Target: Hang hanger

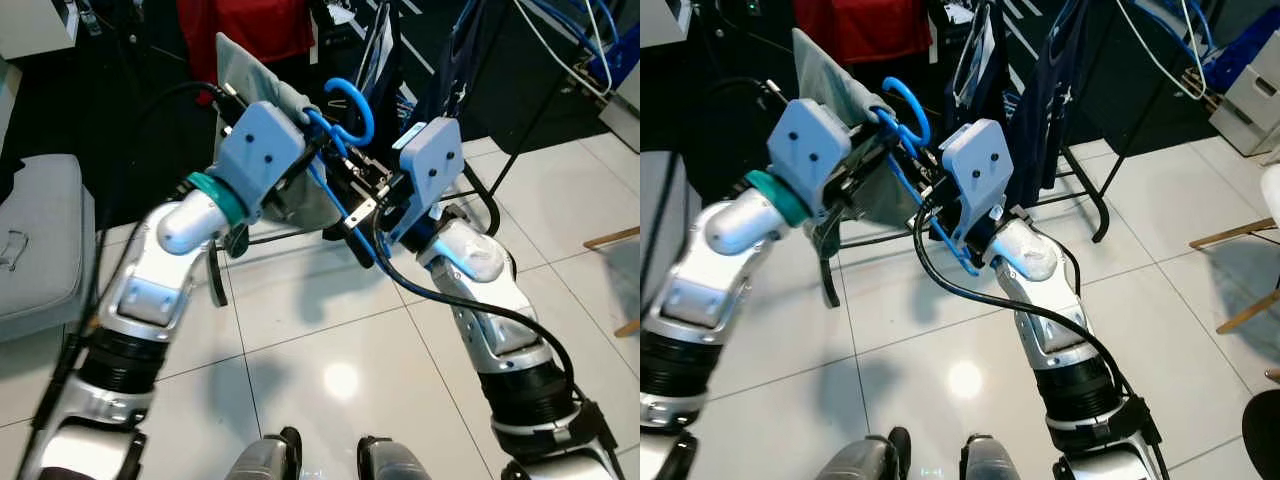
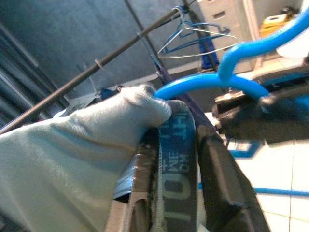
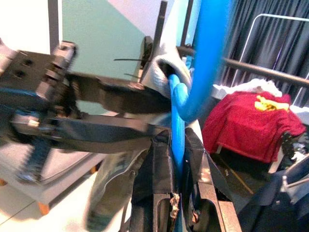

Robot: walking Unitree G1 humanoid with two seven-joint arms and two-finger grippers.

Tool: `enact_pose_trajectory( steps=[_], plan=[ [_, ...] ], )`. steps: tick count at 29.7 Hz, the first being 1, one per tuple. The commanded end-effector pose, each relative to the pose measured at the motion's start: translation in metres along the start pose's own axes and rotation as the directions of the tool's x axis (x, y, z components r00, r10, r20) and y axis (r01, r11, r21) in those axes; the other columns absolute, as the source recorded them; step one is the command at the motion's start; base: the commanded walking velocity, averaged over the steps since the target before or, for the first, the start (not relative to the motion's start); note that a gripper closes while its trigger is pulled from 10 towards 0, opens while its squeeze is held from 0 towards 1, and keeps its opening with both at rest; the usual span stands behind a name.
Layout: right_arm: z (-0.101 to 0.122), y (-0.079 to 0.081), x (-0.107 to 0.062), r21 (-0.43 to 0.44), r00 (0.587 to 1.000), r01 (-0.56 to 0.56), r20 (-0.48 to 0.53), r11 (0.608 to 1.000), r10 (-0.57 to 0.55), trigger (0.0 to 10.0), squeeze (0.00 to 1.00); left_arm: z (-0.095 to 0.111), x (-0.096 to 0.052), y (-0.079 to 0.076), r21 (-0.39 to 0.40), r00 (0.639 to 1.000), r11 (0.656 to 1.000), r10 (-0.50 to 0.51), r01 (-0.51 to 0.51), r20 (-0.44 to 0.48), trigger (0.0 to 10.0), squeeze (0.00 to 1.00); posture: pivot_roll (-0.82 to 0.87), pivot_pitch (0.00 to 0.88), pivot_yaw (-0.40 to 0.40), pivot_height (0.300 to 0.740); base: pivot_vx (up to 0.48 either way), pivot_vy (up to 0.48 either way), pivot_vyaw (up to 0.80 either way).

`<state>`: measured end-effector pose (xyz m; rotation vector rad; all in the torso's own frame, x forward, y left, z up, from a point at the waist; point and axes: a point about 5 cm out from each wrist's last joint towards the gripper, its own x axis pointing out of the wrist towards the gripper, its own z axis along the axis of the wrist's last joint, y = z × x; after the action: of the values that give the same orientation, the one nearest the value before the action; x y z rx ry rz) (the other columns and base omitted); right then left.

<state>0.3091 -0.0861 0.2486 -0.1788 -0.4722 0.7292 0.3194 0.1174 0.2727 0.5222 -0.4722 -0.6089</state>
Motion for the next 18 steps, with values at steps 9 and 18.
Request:
enact_pose_trajectory(
  steps=[9,18],
  plan=[
    [0.001,-0.015,-0.005,-0.026,0.999,0.050,0.002,0.998,-0.050,10.0,0.00,0.008,-0.024,0.025,0.026,0.999,0.999,-0.034,0.034,0.003,10.0,0.00,-0.07,0.114,0.100,0.740,0.000,0.000,0.00],
    [-0.002,-0.007,-0.024,-0.033,0.998,-0.036,-0.051,0.999,0.034,10.0,0.00,0.013,-0.034,0.033,0.314,0.975,0.924,-0.216,0.218,-0.043,10.0,0.00,-0.06,0.122,0.095,0.740,0.000,0.000,0.00]
  ],
)
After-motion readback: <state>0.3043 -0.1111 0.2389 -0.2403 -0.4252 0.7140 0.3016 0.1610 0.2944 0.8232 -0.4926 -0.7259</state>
